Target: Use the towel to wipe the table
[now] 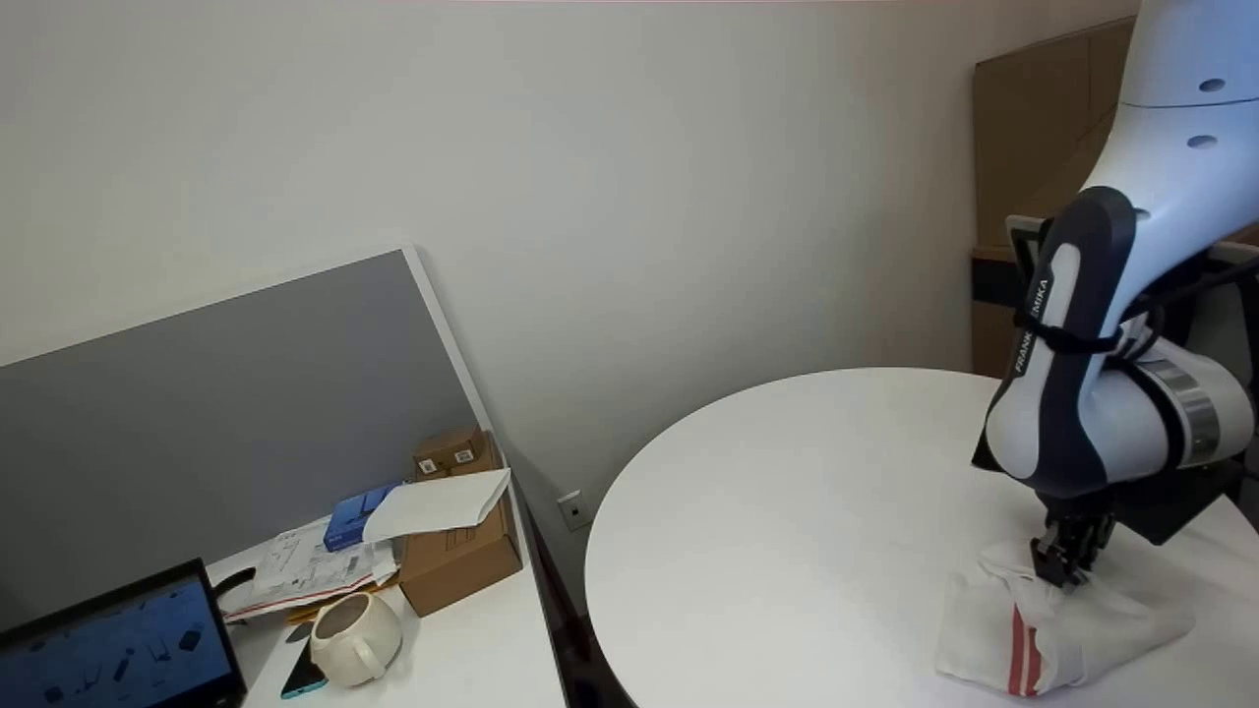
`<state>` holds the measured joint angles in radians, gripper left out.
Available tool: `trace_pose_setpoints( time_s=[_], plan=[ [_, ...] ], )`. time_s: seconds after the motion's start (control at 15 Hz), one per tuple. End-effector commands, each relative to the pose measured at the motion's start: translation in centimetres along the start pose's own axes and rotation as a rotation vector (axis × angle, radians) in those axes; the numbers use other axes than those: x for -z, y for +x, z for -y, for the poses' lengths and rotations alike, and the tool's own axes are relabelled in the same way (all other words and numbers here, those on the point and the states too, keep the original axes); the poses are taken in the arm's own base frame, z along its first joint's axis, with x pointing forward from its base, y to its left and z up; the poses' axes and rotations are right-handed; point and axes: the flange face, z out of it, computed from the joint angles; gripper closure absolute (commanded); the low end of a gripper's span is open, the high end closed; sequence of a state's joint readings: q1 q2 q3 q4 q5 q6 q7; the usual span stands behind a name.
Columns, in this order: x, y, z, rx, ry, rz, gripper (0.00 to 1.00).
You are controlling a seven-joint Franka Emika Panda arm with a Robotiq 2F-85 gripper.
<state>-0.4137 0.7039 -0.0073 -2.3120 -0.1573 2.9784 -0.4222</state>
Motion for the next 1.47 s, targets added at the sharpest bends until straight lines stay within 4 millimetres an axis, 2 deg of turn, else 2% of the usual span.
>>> trace_pose_setpoints(
  time_s=[0.0, 0.2, 0.33, 0.53, 0.73, 0.87, 1.07, 1.4],
  plan=[
    [0.1, -1.0, -4.4, -0.046, -0.023, 0.007, 0.98],
    [1.3, 1.2, -8.3, -0.064, -0.048, -0.02, 0.98],
    [2.2, 4.0, -10.5, -0.069, -0.069, -0.032, 0.98],
    [3.2, 8.8, -12.5, -0.063, -0.096, -0.023, 0.98],
    [3.2, 12.5, -13.5, -0.021, -0.106, -0.01, 0.98],
    [2.5, 14.0, -13.5, 0.022, -0.106, 0.026, 0.98],
    [1.6, 15.1, -13.2, 0.122, -0.095, 0.094, 0.98],
    [0.2, 15.8, -12.4, 0.238, -0.071, 0.145, 0.98]
  ],
)
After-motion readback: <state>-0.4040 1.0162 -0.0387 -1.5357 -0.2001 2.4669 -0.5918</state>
